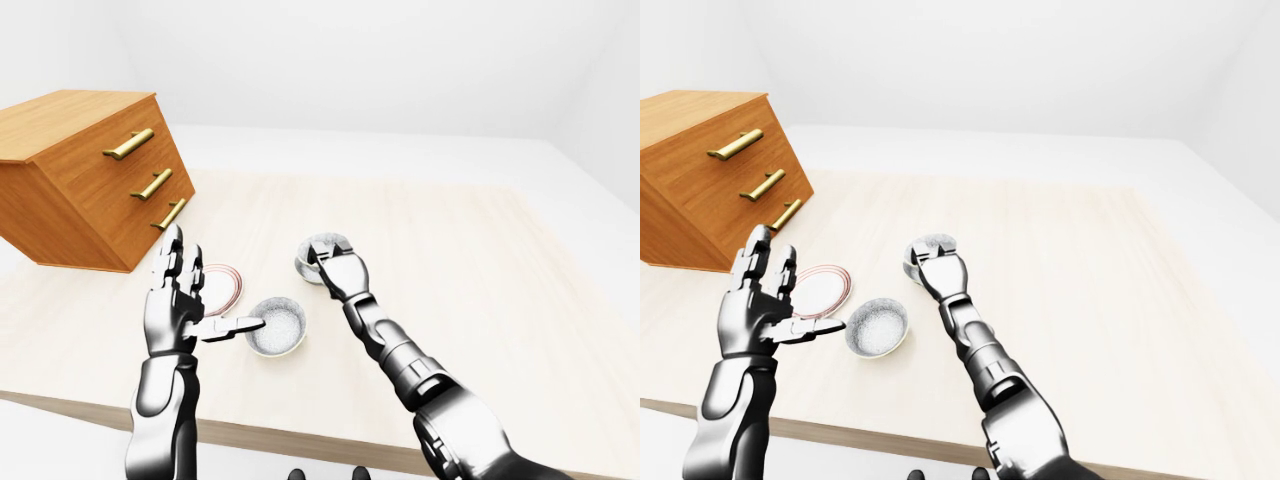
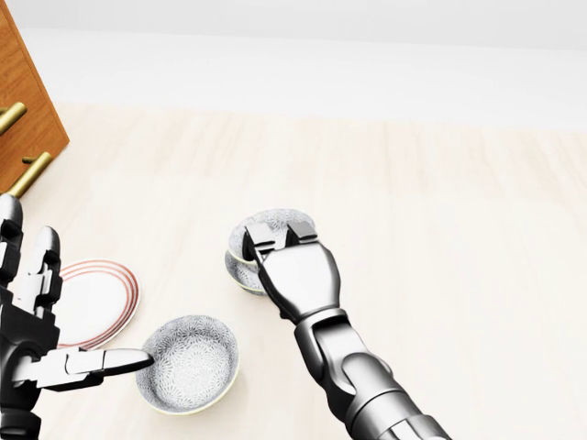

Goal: Stack the bowl at the front on the bowl in the middle.

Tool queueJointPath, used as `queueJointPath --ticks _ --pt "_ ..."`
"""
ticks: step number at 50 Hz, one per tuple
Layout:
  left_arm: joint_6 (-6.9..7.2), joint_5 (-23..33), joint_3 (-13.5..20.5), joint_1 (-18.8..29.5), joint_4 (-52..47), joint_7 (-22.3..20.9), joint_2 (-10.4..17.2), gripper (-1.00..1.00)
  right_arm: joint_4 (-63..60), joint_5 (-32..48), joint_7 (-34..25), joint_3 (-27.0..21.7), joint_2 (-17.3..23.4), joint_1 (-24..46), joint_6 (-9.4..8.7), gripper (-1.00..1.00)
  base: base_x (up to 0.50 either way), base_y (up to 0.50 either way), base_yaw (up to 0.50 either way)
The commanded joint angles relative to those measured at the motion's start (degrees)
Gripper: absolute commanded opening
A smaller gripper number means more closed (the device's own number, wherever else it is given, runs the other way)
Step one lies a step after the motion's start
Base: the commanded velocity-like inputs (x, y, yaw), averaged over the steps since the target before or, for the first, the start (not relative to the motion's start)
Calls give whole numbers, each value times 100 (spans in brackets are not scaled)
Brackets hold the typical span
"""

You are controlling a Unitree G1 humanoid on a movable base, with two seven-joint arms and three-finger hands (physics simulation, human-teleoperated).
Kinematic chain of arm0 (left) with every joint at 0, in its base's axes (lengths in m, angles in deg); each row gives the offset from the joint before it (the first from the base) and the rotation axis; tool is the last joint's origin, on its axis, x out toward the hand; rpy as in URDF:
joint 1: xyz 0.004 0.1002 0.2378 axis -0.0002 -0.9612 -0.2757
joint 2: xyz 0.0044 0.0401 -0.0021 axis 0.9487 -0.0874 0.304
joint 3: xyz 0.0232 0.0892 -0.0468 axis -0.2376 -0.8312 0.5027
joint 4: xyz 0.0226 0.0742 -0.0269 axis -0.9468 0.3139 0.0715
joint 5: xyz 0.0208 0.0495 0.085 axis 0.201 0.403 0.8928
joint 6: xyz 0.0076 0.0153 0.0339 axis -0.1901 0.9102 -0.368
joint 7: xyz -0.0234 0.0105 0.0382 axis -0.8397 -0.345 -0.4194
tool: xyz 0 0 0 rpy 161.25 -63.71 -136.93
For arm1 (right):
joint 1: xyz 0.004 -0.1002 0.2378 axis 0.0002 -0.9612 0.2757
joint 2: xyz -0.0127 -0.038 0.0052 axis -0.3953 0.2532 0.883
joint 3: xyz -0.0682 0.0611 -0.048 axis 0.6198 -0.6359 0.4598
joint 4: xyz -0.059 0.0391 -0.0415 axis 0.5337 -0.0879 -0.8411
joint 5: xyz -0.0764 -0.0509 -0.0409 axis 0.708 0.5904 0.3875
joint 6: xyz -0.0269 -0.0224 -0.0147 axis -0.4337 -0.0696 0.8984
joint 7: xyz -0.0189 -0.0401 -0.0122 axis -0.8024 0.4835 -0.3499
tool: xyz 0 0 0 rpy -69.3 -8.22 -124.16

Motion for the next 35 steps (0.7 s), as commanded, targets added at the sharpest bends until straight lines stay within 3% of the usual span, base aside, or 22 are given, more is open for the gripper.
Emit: queueJointPath --ticks 1,24,25,27,28,35 --pt "0 17 25 -36 -49 -20 -7 100 374 423 1 44 -47 125 -1 -100 0 0 0" --pt "0 27 98 -96 84 -78 -19 100 1042 548 1 -7 -28 621 -1 -100 0 0 0" --pt "0 27 102 -84 127 -79 -19 100 1031 552 1 -11 -29 625 -1 -82 0 0 0" --pt "0 31 99 -76 174 -82 -15 100 981 548 1 -18 -32 618 -1 -3 0 0 0" --pt "0 30 98 -63 220 -85 -13 100 886 520 1 -27 -41 589 -1 100 0 0 0" --pt "0 14 88 -30 316 -76 8 100 -619 60 1 -151 -28 85 -1 100 0 0 0"
